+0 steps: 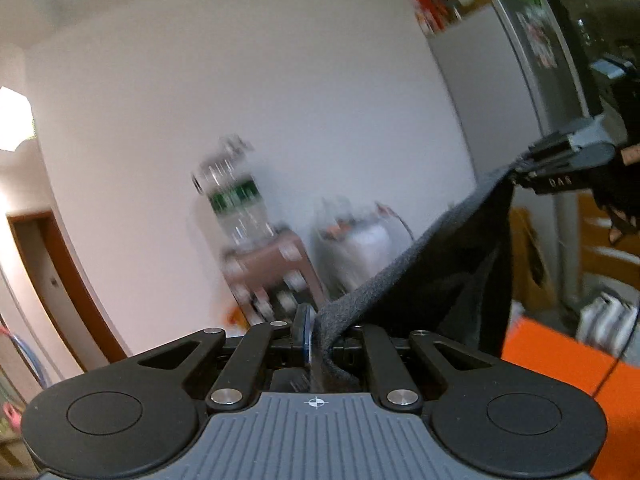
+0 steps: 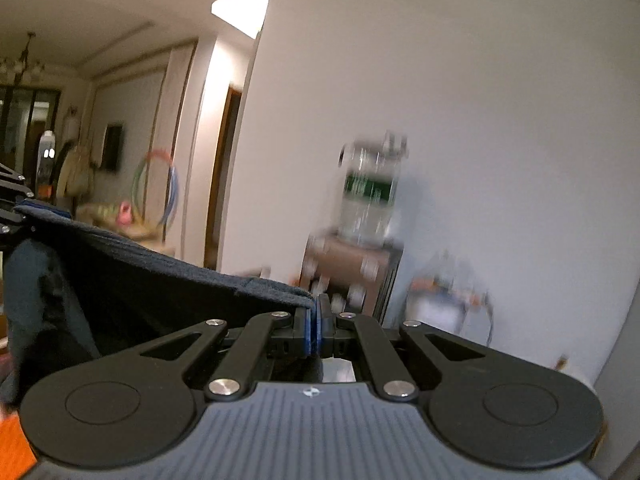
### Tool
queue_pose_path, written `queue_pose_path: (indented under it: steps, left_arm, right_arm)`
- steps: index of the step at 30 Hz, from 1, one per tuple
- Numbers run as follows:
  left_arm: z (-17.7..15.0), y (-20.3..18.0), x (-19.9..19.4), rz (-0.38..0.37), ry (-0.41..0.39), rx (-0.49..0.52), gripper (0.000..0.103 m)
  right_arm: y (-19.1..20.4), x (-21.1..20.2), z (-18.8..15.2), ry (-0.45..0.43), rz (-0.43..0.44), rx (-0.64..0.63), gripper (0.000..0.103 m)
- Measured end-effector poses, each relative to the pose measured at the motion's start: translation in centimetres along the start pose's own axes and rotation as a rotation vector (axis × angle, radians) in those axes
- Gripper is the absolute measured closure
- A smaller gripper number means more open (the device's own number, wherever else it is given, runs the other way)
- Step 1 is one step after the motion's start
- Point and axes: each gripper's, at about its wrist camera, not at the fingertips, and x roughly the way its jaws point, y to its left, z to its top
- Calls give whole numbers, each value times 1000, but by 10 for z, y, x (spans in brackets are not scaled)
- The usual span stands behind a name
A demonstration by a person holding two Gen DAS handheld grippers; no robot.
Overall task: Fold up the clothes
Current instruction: 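Lift the garment with both grippers and shake it open in the air, then lower the garment onto the mat and open both grippers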
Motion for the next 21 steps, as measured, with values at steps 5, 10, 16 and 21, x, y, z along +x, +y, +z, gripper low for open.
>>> queue_pose_path:
  steps: [5, 10, 16, 21]
  left_arm:
    - [-60, -40, 13, -86, 152, -45, 94]
    - [-116, -76, 27, -123, 284, -52, 93]
    - [-176, -112, 30, -171, 381, -44, 92]
    - [-205, -126, 36, -227, 445, -87, 86]
  right_arm:
    - [15, -5, -73, 174, 26, 41, 100]
    - [37, -3, -158, 364, 35, 115, 100]
    - [68, -8, -264, 567, 24, 165, 100]
    - [82, -11, -315, 659, 17, 198, 99]
